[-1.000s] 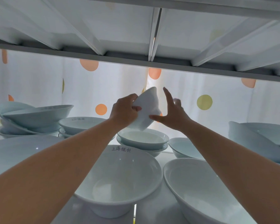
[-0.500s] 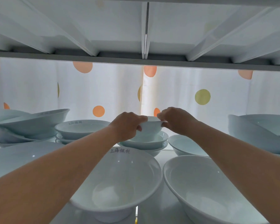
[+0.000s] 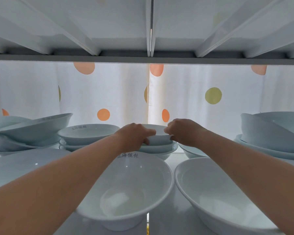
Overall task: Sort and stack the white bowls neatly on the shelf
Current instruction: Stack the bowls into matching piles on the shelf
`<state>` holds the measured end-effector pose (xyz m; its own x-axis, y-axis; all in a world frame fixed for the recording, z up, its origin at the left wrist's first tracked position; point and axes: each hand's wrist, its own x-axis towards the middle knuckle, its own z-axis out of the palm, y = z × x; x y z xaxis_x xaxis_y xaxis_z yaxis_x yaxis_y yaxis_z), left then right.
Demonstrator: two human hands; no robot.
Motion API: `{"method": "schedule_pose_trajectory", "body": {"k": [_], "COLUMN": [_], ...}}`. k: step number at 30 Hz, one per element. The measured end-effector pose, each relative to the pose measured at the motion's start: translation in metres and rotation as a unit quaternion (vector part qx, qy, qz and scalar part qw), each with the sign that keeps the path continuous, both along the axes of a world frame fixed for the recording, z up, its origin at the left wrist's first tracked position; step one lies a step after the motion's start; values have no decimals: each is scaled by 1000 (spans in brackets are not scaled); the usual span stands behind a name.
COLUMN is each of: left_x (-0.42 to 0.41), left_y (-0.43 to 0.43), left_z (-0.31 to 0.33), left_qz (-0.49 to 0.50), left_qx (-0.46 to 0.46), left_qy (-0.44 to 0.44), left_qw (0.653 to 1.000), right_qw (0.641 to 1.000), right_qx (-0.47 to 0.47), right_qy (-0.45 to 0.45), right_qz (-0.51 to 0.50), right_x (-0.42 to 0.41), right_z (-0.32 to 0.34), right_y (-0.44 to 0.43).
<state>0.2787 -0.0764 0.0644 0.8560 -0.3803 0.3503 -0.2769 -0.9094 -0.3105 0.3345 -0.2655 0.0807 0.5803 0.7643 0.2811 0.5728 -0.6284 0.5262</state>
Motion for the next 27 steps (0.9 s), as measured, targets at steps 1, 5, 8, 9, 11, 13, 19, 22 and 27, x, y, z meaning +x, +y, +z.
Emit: {"method": "schedule_pose_trajectory", "body": {"k": [1, 5, 8, 9, 11, 13, 19, 22, 27], "left_x": [-1, -1, -3, -5, -8, -10, -31, -51, -98], "left_y": [0, -1, 2, 2, 4, 6, 12, 24, 53], "left_z": [1, 3, 6, 7, 9, 9, 20, 24, 39], "left_qz": [-5, -4, 0, 2, -1, -13, 4, 8, 33], "left_qx": [-3, -6, -15, -23, -73, -98, -57, -52, 10], "left_qy": [8, 39, 66, 77, 101, 113, 72, 7, -86], "left_qw": [1000, 999, 998, 997, 992, 989, 996, 999, 996], "right_qw": [1000, 1000, 997, 997, 997, 996, 994, 992, 954], "right_qx": [1, 15, 45, 47, 49, 49, 53, 117, 257], "right_qy": [3, 22, 52, 53, 53, 53, 67, 47, 74], "right_qz": [1, -13, -31, -35, -42, -47, -64, -30, 136], "right_x": [-1, -5, -11, -12, -15, -18, -30, -40, -78], "right_z": [0, -5, -6, -6, -5, -5, -1, 10, 42], "right_y": [0, -2, 0, 1, 2, 2, 1, 11, 62]}}
